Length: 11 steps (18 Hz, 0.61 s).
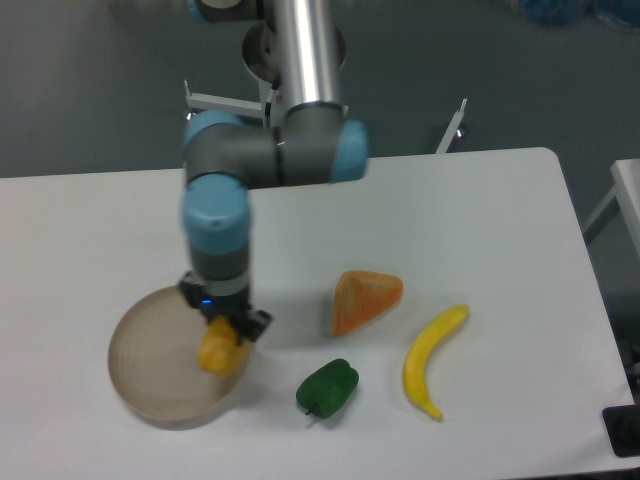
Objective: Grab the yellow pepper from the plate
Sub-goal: 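Carry the yellow pepper toward the green pepper and banana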
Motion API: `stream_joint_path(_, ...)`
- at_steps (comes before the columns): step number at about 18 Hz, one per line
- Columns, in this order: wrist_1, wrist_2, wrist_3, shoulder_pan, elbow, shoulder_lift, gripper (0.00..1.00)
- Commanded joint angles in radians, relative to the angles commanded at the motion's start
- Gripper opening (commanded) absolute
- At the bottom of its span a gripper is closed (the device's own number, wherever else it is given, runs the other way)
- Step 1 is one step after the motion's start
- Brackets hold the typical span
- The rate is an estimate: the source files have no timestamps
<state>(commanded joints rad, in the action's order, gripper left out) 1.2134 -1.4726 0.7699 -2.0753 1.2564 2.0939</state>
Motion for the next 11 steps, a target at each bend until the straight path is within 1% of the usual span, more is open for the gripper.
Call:
stream_joint_path(2, 0.002, 0.0, 0.063, -0.049, -0.002, -0.008, 0.36)
stream_joint_path(4, 0.0, -0.003, 0.127, -0.078, -0.003, -0.012, 0.36)
stream_joint_path(6, 0.003, -0.05, 0.207, -0.127, -0.009, -0.015, 0.36)
stream_joint_path(8, 0.002, -0.086, 0.267, -0.152, -0.009, -0.009, 0.36)
stream_joint_path(11, 0.0, -0.095, 0.315, -0.186, -0.009, -0.005, 0.36)
